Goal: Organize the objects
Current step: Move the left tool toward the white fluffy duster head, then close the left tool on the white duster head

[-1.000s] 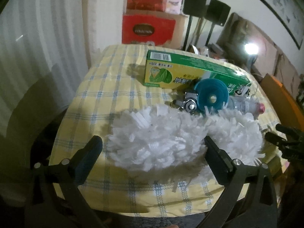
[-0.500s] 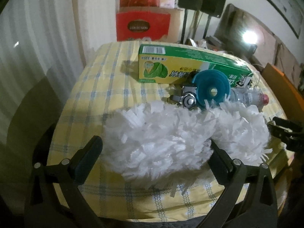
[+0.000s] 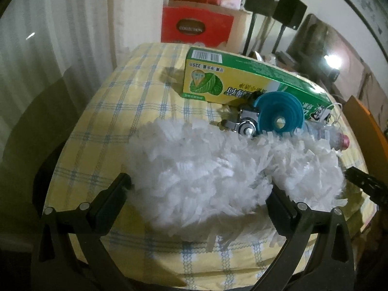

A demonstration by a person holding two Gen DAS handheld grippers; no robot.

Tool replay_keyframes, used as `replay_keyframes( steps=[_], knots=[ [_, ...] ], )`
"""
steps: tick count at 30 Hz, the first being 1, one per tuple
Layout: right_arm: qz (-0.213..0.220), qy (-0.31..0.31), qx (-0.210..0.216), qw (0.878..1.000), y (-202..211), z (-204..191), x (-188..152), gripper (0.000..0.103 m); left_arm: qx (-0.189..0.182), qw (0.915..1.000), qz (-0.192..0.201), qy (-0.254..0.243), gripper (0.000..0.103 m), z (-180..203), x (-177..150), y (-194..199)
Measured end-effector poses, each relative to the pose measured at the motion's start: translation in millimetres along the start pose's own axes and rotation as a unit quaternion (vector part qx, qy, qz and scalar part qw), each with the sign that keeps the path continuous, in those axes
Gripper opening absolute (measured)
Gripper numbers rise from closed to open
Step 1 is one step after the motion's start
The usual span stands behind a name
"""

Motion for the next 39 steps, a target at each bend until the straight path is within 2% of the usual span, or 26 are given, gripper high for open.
replay_keyframes(
  steps=[7,15,19,24,29,31,33,36,39],
  knots=[
    [0.022,-0.009,-0.004,1.0,12.2,4.9,3.1,0.038,-0.019,0.9992,-0.01,0.032,0.099,-5.9,1.0,-1.3],
    [0.075,0.001,0.001,0.997,38.3,-1.4,10.9,0.037,0.027,0.9988,0.02,-0.036,0.089,15.9,3.4,9.3],
    [0.068,-0.016,0.018,0.997,36.1,4.5,8.6,0.036,0.0,0.9997,0.008,-0.021,0.087,11.7,9.0,9.3],
    [0.057,-0.033,0.035,0.997,31.4,10.2,8.1,0.032,-0.039,0.9987,-0.008,0.031,0.088,-4.5,19.3,11.0],
    [0.04,-0.055,0.04,0.997,23.2,13.4,6.0,0.032,-0.022,0.9997,-0.006,0.007,0.089,-1.3,30.4,13.6],
    [0.03,-0.059,0.048,0.997,19.6,15.8,3.6,0.032,-0.01,0.9998,0.014,0.002,0.091,-2.9,33.1,19.5],
    [0.023,-0.071,0.053,0.996,15.8,19.6,1.7,0.032,-0.013,0.9993,0.035,-0.003,0.102,-2.3,32.3,23.6],
    [0.016,-0.073,0.049,0.996,11.7,19.4,0.2,0.032,-0.028,0.9994,0.013,-0.012,0.102,1.3,27.5,13.8],
    [0.013,-0.065,0.049,0.997,11.2,14.8,-0.9,0.032,-0.027,0.9995,0.005,-0.017,0.102,6.2,21.8,5.9]
  ],
)
Point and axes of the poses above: each gripper's, at about its wrist camera, not at the fingertips, and y roughly against the way its jaws point, z to its right, x to its top, the point moved 3 cm from there along -y, roughly the way its jaws point, and after that the axes turned 11 degrees about -x, right-handed, at the moved point
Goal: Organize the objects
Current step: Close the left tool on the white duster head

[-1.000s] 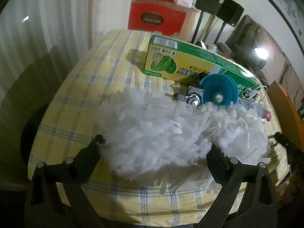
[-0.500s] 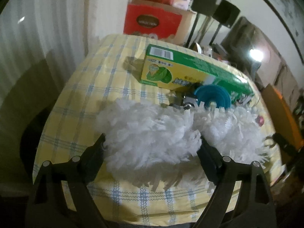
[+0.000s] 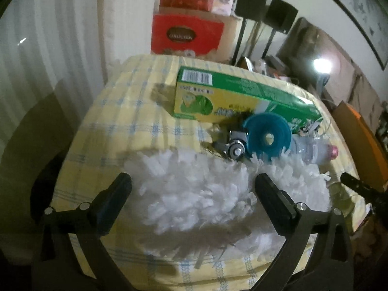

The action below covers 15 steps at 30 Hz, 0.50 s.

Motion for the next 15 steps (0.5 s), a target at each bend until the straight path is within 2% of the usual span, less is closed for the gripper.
replay_keyframes(
  steps=[2,4,6,10,13,15],
  knots=[
    [0.001,0.006,-0.007,1.0,2.1,-1.4,-0.3,0.032,0.001,1.0,0.001,0.001,0.101,0.0,-3.1,-1.8],
    [0.001,0.004,-0.008,1.0,4.4,0.8,-0.8,0.032,-0.003,1.0,-0.001,0.008,0.095,-1.2,-5.1,-4.0],
    [-0.001,0.002,-0.014,1.0,5.5,3.6,-3.5,0.034,-0.026,0.9993,-0.014,0.024,0.078,-5.1,-7.4,-8.0],
    [-0.011,0.0,-0.019,1.0,4.8,5.1,-13.2,0.037,-0.039,0.9981,-0.01,0.045,0.062,-8.3,-9.3,-7.9],
    [-0.012,0.003,-0.018,1.0,5.5,1.0,-17.5,0.045,-0.027,0.9987,-0.003,0.042,0.053,-8.2,-10.1,-4.4],
    [-0.014,0.005,-0.015,1.0,5.7,-2.5,-19.1,0.052,-0.029,0.998,0.003,0.057,0.047,-12.2,-11.6,-1.9]
  ],
)
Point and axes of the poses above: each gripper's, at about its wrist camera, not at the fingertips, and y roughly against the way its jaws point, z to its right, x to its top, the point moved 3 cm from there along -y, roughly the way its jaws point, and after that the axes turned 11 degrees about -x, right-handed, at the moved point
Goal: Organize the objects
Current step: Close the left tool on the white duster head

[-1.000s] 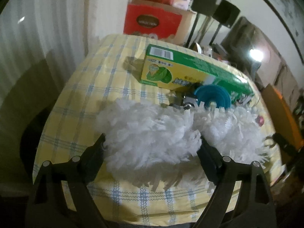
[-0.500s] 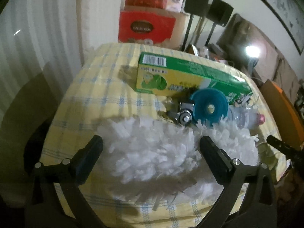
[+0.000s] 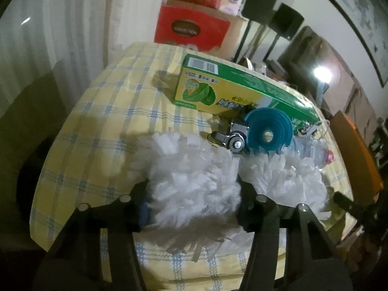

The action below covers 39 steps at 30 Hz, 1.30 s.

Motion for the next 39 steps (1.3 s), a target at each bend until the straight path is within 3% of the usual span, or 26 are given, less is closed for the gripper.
replay_keyframes(
  steps=[5,9,17,23,27,32,37,39],
  knots=[
    [0.003,0.011,-0.005,1.0,-0.2,-8.8,-3.4,0.06,-0.006,0.9992,0.018,0.035,0.037,-7.1,-3.5,8.4],
    [-0.003,0.008,0.024,1.0,-2.1,-16.9,-5.7,0.061,-0.014,0.9987,0.017,0.045,0.034,-6.7,-9.8,11.3],
    [-0.023,-0.023,0.091,0.995,-6.8,-27.3,-5.8,0.061,-0.086,0.9885,-0.012,0.124,0.027,-12.0,-11.8,15.7],
    [-0.043,-0.052,0.146,0.987,-15.2,-34.8,-2.4,0.061,-0.062,0.9955,-0.015,0.07,0.026,2.7,-22.1,20.5],
    [-0.052,-0.032,0.167,0.984,-17.3,-55.3,-3.1,0.062,-0.053,0.9975,-0.021,0.043,0.026,12.7,-25.2,20.9],
    [-0.052,0.007,0.176,0.983,-16.4,-80.6,-8.7,0.063,-0.041,0.9989,-0.019,0.015,0.027,23.2,-29.2,20.9],
    [-0.04,0.031,0.15,0.987,-14.1,-91.9,-12.4,0.066,-0.027,0.9996,-0.011,-0.003,0.027,30.6,-32.9,22.7],
    [-0.038,0.028,0.139,0.989,-14.1,-88.0,-13.0,0.054,-0.022,0.9997,-0.009,-0.01,0.027,33.2,-33.7,23.1]
  ],
)
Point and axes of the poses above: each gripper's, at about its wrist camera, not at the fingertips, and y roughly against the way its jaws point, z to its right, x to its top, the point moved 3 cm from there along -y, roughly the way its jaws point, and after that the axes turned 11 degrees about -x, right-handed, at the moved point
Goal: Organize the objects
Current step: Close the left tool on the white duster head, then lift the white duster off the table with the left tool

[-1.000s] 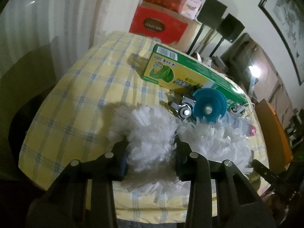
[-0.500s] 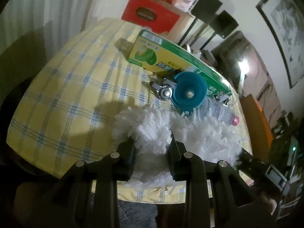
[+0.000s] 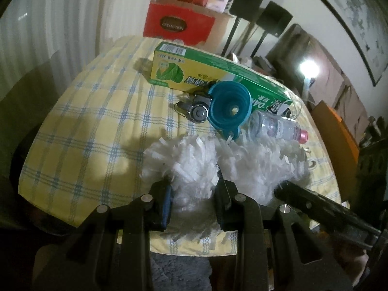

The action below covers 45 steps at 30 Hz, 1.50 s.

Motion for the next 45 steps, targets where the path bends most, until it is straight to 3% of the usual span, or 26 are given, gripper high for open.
replay_keyframes(
  steps=[3,12,16,21,25,45],
  knots=[
    [0.005,-0.005,-0.008,1.0,1.0,7.2,-0.8,0.034,0.014,0.9995,0.004,-0.028,0.027,6.3,-1.5,-0.9],
    [0.033,0.012,-0.016,0.999,10.4,2.2,-1.5,0.022,0.08,0.9898,0.011,-0.117,0.025,30.6,-7.7,-3.2],
    [0.042,0.008,-0.019,0.999,15.3,3.5,-1.9,0.021,0.037,0.9968,0.018,-0.068,0.024,23.5,-8.7,3.8],
    [0.06,0.025,-0.026,0.998,26.2,-4.1,-3.8,0.019,0.016,0.9985,0.031,-0.042,0.019,20.1,-9.2,12.7],
    [0.078,0.035,-0.015,0.996,34.8,-11.0,-4.4,0.017,0.028,0.9978,0.036,-0.049,0.019,22.7,-10.1,13.5],
    [0.121,0.027,0.004,0.992,60.0,-10.0,-2.6,0.015,-0.009,0.9964,0.07,-0.048,0.017,35.3,-9.0,34.0]
  ],
)
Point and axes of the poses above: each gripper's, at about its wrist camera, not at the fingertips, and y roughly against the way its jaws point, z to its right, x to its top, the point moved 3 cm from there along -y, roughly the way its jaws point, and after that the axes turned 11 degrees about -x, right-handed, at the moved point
